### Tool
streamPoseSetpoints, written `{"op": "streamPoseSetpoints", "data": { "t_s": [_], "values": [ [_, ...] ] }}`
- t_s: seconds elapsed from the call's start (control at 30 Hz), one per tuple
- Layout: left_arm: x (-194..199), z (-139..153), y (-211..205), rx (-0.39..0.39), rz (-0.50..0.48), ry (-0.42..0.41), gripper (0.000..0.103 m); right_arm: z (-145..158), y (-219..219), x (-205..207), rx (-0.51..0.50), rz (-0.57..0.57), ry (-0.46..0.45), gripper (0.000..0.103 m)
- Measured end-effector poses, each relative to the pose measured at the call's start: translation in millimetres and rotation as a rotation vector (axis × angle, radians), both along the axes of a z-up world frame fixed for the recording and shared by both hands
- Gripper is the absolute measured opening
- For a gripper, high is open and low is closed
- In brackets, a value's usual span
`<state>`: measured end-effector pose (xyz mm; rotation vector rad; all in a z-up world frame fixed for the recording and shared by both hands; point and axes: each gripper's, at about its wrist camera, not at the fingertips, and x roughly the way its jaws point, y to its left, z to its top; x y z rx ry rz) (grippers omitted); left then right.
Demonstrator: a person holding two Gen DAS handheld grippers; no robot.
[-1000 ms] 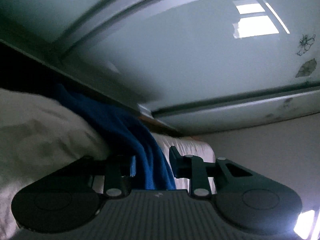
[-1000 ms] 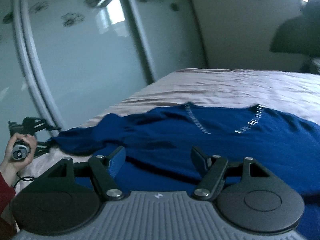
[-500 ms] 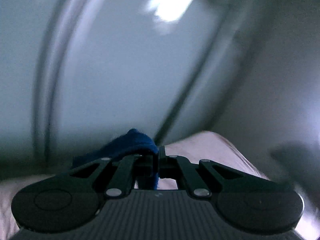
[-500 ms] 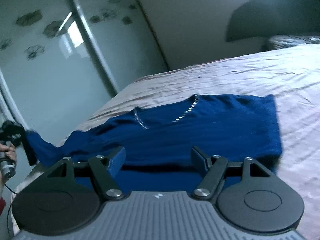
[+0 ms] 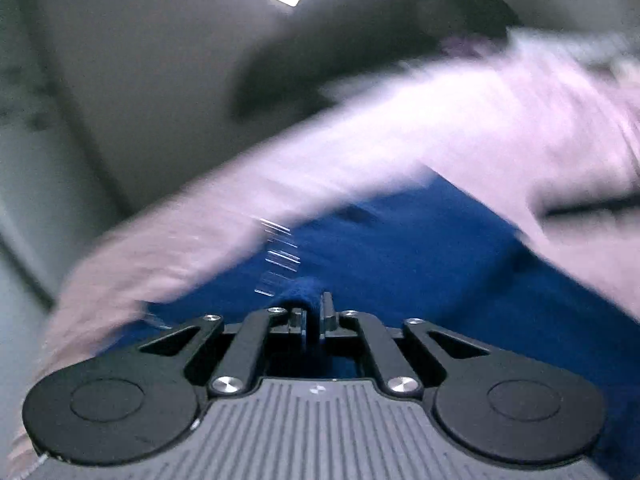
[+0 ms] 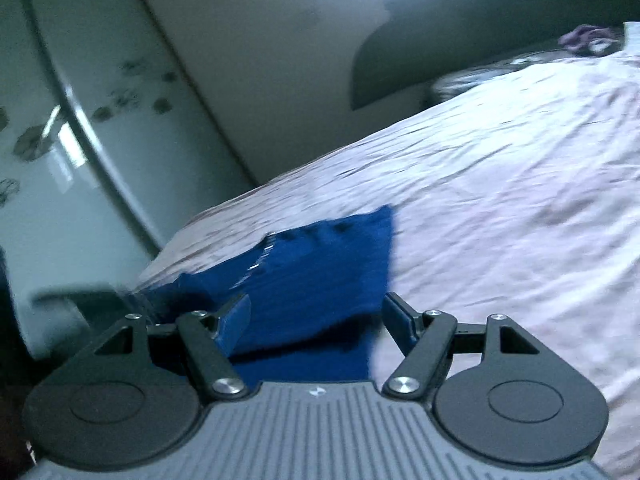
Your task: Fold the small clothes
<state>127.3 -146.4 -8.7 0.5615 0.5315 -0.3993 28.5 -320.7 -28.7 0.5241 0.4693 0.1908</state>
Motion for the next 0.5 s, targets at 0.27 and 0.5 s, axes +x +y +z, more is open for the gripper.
{"op": "streamPoseSetpoints", "data": {
  "t_s": [0.27,0.5],
  "values": [
    [-57,-7,24,0.003,-0.122,-0.004,0.071,1,-24,1,-0.026,-0.06,-0.002,0.074],
    [-80,34,96,-0.195,-0.174,0.094,0.081,15,27,32,-0.058,0.095,-0.035,0.074]
  ]
}}
